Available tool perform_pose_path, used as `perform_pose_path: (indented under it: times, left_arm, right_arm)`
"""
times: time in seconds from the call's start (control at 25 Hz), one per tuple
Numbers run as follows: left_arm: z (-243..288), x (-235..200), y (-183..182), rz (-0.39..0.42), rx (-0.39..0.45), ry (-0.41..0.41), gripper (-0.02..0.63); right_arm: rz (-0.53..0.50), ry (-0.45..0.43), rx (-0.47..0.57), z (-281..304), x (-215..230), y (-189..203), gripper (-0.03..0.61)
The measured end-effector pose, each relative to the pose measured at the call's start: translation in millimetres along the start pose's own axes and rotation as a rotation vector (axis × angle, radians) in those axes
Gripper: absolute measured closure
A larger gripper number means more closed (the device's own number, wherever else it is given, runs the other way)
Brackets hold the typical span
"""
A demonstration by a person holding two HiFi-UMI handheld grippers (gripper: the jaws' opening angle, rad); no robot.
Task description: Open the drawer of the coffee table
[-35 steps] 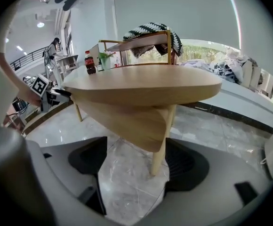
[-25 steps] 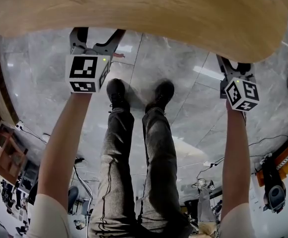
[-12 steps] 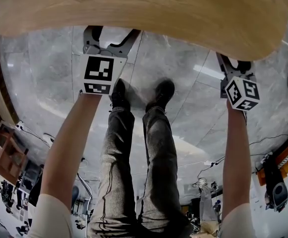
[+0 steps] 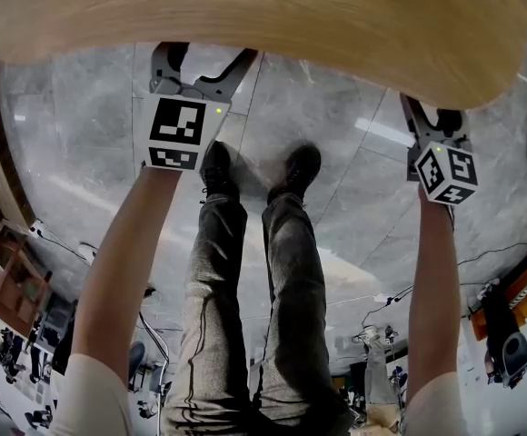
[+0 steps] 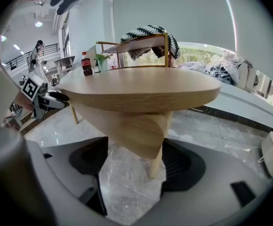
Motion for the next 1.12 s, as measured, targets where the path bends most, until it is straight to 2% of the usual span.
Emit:
perform_pose_path:
  times: [0.4,1.12]
  left_arm:
    - [-8,1,3,0.013,-0.013,0.024,0.235]
    - [-43,12,22,-0.002,-0.028,0.009,0.235]
  right_arm:
    - [-0.007,-0.005,-0.007,-6,-7,5,0.201]
    - [0.013,-0.006,-0.017,-28,-33,29,0.201]
Point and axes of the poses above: the fingertips, and each gripper's own axes: z forward along the fingers, x to its right, y out of its underside, the point moved 8 cm from there along -z, backward along the fingers, and after that the axes turned 13 degrees about -y, right-handed, at the moved point
